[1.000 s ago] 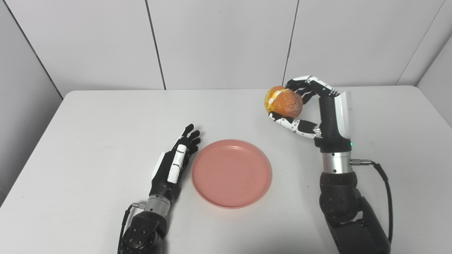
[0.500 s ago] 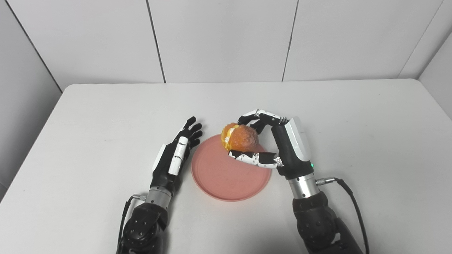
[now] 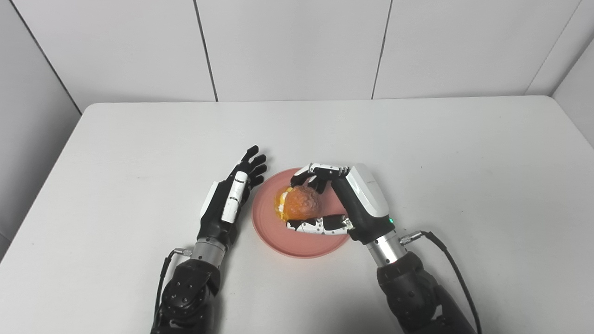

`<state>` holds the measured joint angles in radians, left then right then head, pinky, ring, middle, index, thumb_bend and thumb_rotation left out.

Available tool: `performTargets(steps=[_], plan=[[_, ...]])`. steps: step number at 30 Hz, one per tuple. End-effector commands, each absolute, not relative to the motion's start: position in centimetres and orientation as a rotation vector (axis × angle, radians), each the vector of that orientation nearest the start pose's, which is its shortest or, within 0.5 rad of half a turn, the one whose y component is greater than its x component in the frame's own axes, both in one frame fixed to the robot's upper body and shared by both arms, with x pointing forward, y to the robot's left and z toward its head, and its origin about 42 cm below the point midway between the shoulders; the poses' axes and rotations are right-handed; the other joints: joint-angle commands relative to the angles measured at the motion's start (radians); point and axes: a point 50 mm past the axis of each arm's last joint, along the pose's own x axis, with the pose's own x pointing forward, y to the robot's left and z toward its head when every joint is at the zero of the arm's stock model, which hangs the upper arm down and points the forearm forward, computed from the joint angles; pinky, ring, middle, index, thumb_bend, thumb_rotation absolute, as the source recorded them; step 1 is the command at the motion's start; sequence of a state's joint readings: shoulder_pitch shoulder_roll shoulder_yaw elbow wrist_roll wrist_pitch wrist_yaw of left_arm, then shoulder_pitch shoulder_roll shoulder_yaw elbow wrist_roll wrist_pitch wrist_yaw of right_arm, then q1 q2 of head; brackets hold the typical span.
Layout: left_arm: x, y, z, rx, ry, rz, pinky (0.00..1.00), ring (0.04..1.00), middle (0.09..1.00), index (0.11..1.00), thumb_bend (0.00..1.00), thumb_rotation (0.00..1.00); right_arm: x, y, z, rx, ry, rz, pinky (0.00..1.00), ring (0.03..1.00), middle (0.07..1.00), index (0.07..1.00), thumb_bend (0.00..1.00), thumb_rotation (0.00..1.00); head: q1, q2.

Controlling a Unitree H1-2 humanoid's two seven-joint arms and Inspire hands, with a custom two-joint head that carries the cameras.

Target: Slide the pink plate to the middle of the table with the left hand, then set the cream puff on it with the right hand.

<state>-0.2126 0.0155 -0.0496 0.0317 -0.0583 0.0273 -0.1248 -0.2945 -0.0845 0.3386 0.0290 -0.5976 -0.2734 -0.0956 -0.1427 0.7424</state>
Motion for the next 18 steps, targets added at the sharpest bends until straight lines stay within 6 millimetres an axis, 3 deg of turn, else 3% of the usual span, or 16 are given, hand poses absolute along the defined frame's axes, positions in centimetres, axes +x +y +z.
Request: performTargets(steps=[1, 7, 17, 18], plan=[[35.1, 17.4, 16.5, -0.025, -0.203, -0.238, 0.90, 0.902, 0.908, 0.904, 0.51, 1.00, 34.6, -11.2, 19.5, -0.661, -0.670, 0.322, 0.39, 0.450, 0.514, 0.489, 0.51, 0.00, 0.001, 0.002], [35.0, 17.4, 16.6, -0.030, -0.206, -0.242, 0.91, 0.902, 0.909, 0.908, 0.52, 1.00, 35.0, -11.7, 19.3, -0.737, -0.656, 0.323, 0.43, 0.418, 0.539, 0.507, 0.51, 0.00, 0.000, 0.006], [35.0, 17.5, 16.7, -0.024, -0.200, -0.240, 0.90, 0.904, 0.910, 0.906, 0.51, 1.00, 35.7, -12.2, 19.5, -0.807, -0.682, 0.278, 0.52, 0.445, 0.522, 0.493, 0.51, 0.00, 0.000, 0.008], [35.0, 17.5, 16.7, -0.023, -0.199, -0.240, 0.90, 0.903, 0.910, 0.906, 0.52, 1.00, 35.7, -12.3, 19.5, -0.816, -0.681, 0.271, 0.55, 0.582, 0.515, 0.485, 0.52, 0.00, 0.000, 0.008]])
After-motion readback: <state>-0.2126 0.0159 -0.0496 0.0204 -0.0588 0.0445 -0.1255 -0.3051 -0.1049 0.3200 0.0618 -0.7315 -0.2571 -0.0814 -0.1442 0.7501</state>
